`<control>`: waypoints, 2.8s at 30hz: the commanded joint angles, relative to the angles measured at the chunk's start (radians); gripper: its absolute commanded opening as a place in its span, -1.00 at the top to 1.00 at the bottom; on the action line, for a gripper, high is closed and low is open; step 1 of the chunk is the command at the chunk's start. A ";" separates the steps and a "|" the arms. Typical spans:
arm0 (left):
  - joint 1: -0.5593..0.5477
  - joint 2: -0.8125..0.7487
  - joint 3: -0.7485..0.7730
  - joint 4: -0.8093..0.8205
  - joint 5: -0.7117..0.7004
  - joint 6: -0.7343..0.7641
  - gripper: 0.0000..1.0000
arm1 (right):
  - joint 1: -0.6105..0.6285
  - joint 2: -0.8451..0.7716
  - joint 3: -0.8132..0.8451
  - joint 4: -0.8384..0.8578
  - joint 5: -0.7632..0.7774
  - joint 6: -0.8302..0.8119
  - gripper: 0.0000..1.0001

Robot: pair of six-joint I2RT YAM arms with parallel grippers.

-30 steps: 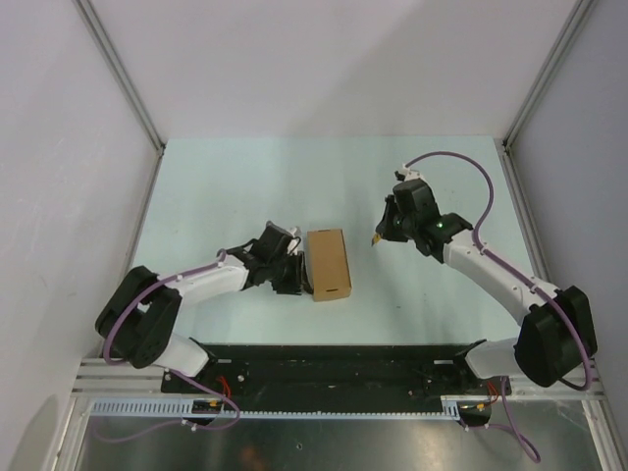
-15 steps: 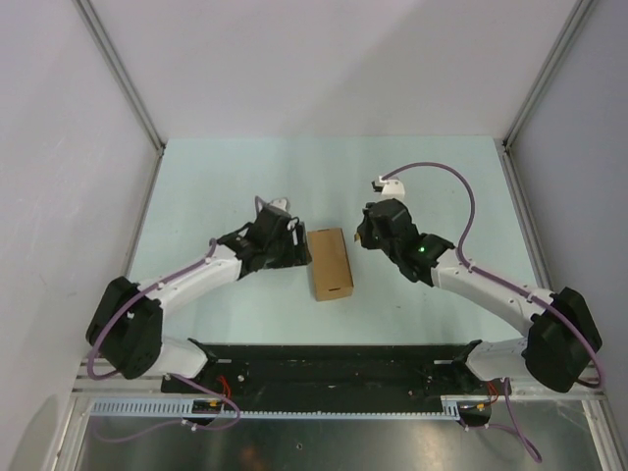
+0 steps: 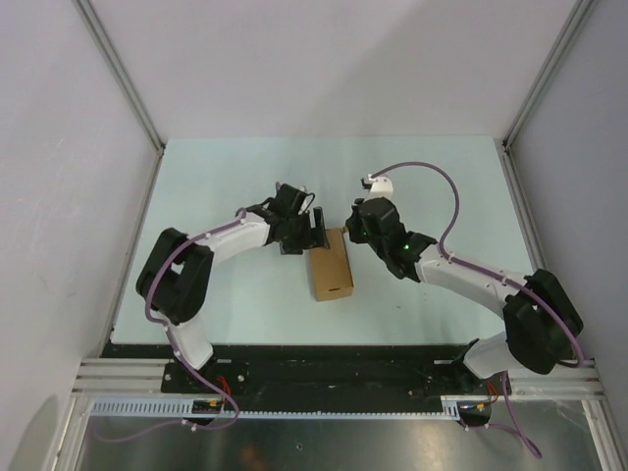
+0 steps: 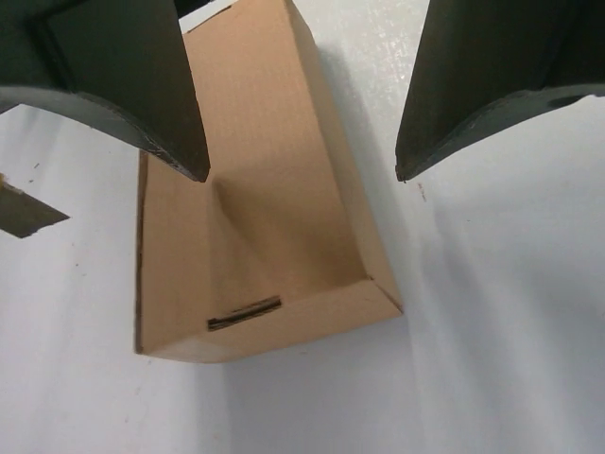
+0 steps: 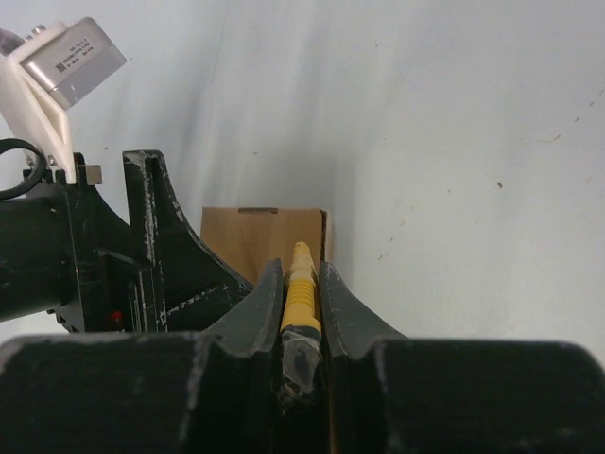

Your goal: Unpack the express box

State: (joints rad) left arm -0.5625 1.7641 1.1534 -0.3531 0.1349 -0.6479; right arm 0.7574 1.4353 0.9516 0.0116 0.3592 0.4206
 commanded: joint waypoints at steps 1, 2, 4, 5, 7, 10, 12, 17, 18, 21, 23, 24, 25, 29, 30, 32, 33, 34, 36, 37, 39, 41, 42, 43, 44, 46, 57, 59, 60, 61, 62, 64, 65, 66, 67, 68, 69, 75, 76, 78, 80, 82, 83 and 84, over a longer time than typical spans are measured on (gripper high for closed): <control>0.024 -0.002 0.017 0.003 0.048 -0.003 -0.70 | 0.000 0.033 0.004 0.091 0.032 -0.020 1.00; 0.024 0.001 0.020 0.002 0.055 0.002 -0.70 | 0.000 0.039 0.006 0.099 0.032 -0.022 1.00; 0.024 0.009 0.023 0.002 0.058 0.014 -0.71 | -0.001 0.060 0.006 0.102 0.034 -0.020 1.00; 0.024 0.017 0.028 0.002 0.060 0.016 -0.73 | -0.001 0.066 0.006 0.103 0.041 -0.020 1.00; 0.026 0.026 0.032 0.002 0.063 0.014 -0.75 | 0.000 0.076 0.004 0.105 0.052 -0.020 1.00; 0.026 0.043 0.038 0.002 0.071 0.011 -0.80 | -0.001 0.088 0.004 0.122 0.076 -0.040 1.00; 0.026 0.051 0.049 0.006 0.075 0.017 -0.85 | -0.006 0.093 0.004 0.140 0.080 -0.055 1.00; 0.038 0.077 0.074 0.009 0.095 0.022 -0.88 | -0.007 0.112 0.006 0.169 0.086 -0.075 1.00; 0.041 0.078 0.075 0.009 0.097 0.021 -0.87 | -0.007 0.119 0.006 0.171 0.086 -0.072 1.00; 0.044 0.081 0.072 0.011 0.098 0.024 -0.75 | -0.006 0.128 0.004 0.176 0.098 -0.071 1.00; 0.046 0.081 0.065 0.011 0.100 0.024 -0.67 | -0.007 0.134 0.006 0.180 0.098 -0.072 1.00; 0.046 0.083 0.063 0.011 0.103 0.022 -0.65 | -0.007 0.137 0.004 0.183 0.099 -0.072 1.00; 0.046 0.089 0.060 0.011 0.107 0.022 -0.65 | -0.007 0.142 0.006 0.186 0.098 -0.071 1.00; 0.046 0.094 0.048 0.013 0.124 0.013 -0.60 | -0.007 0.152 0.006 0.185 0.101 -0.066 1.00; 0.046 0.095 0.046 0.013 0.124 0.013 -0.60 | -0.007 0.154 0.004 0.182 0.103 -0.066 1.00; 0.047 0.097 0.043 0.013 0.126 0.013 -0.60 | -0.007 0.157 0.006 0.179 0.106 -0.063 1.00; 0.046 0.098 0.043 0.013 0.129 0.013 -0.60 | -0.007 0.158 0.006 0.177 0.109 -0.062 1.00; 0.046 0.098 0.043 0.014 0.131 0.013 -0.59 | -0.007 0.160 0.006 0.179 0.109 -0.062 1.00; 0.046 0.103 0.043 0.016 0.131 0.013 -0.58 | -0.009 0.165 0.004 0.183 0.107 -0.059 1.00; 0.046 0.103 0.043 0.014 0.132 0.013 -0.57 | -0.009 0.166 0.004 0.189 0.107 -0.059 1.00; 0.046 0.103 0.043 0.014 0.132 0.013 -0.56 | -0.009 0.162 0.004 0.194 0.112 -0.060 1.00; 0.046 0.104 0.042 0.016 0.137 0.014 -0.56 | -0.009 0.157 0.004 0.202 0.112 -0.065 1.00; 0.046 0.107 0.043 0.014 0.137 0.013 -0.56 | -0.009 0.154 0.004 0.206 0.113 -0.065 1.00; 0.046 0.106 0.042 0.014 0.135 0.014 -0.55 | -0.009 0.152 0.006 0.208 0.113 -0.068 1.00; 0.046 0.107 0.042 0.016 0.137 0.014 -0.55 | -0.009 0.154 0.006 0.209 0.113 -0.068 1.00; 0.046 0.107 0.042 0.016 0.137 0.014 -0.55 | -0.009 0.152 0.004 0.211 0.113 -0.068 1.00; 0.046 0.115 0.042 0.014 0.143 0.014 -0.54 | -0.007 0.160 0.006 0.211 0.109 -0.059 1.00; 0.046 0.115 0.042 0.016 0.144 0.014 -0.54 | -0.007 0.159 0.004 0.211 0.112 -0.059 1.00; 0.046 0.115 0.040 0.014 0.146 0.014 -0.54 | -0.006 0.157 0.006 0.214 0.112 -0.062 1.00; 0.046 0.115 0.040 0.017 0.146 0.013 -0.54 | -0.006 0.157 0.006 0.214 0.112 -0.063 1.00; 0.046 0.117 0.039 0.016 0.146 0.014 -0.54 | -0.006 0.158 0.006 0.215 0.112 -0.065 1.00; 0.046 0.117 0.039 0.016 0.146 0.014 -0.54 | -0.007 0.165 0.006 0.217 0.112 -0.062 1.00; 0.046 0.118 0.039 0.016 0.144 0.013 -0.54 | -0.009 0.169 0.007 0.215 0.110 -0.060 1.00; 0.046 0.117 0.039 0.016 0.146 0.013 -0.53 | -0.007 0.169 0.007 0.215 0.110 -0.059 1.00; 0.046 0.117 0.039 0.016 0.146 0.013 -0.54 | -0.006 0.174 0.009 0.214 0.109 -0.059 1.00; 0.046 0.117 0.037 0.016 0.146 0.013 -0.54 | -0.006 0.178 0.009 0.211 0.113 -0.059 1.00; 0.046 0.117 0.037 0.016 0.144 0.010 -0.54 | -0.006 0.180 0.010 0.208 0.116 -0.060 1.00; 0.046 0.112 0.026 0.016 0.140 0.001 -0.50 | -0.006 0.180 0.010 0.195 0.144 -0.063 1.00; 0.046 0.112 0.023 0.016 0.134 -0.002 -0.49 | -0.006 0.178 0.010 0.194 0.149 -0.065 1.00; 0.046 0.110 0.017 0.016 0.132 -0.012 -0.46 | -0.004 0.177 0.010 0.191 0.155 -0.069 1.00; 0.047 0.109 0.014 0.016 0.132 -0.018 -0.43 | 0.000 0.177 0.012 0.179 0.165 -0.074 1.00; 0.049 0.109 0.009 0.017 0.135 -0.032 -0.40 | 0.006 0.177 0.012 0.172 0.162 -0.075 1.00; 0.050 0.109 0.009 0.016 0.143 -0.036 -0.39 | 0.010 0.177 0.012 0.168 0.155 -0.077 1.00; 0.052 0.110 0.009 0.016 0.146 -0.047 -0.37 | 0.013 0.177 0.010 0.165 0.155 -0.077 1.00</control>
State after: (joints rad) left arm -0.5182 1.8591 1.1873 -0.3161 0.2932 -0.6640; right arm 0.7582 1.6104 0.9501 0.1776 0.4675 0.3611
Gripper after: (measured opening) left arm 0.707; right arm 0.158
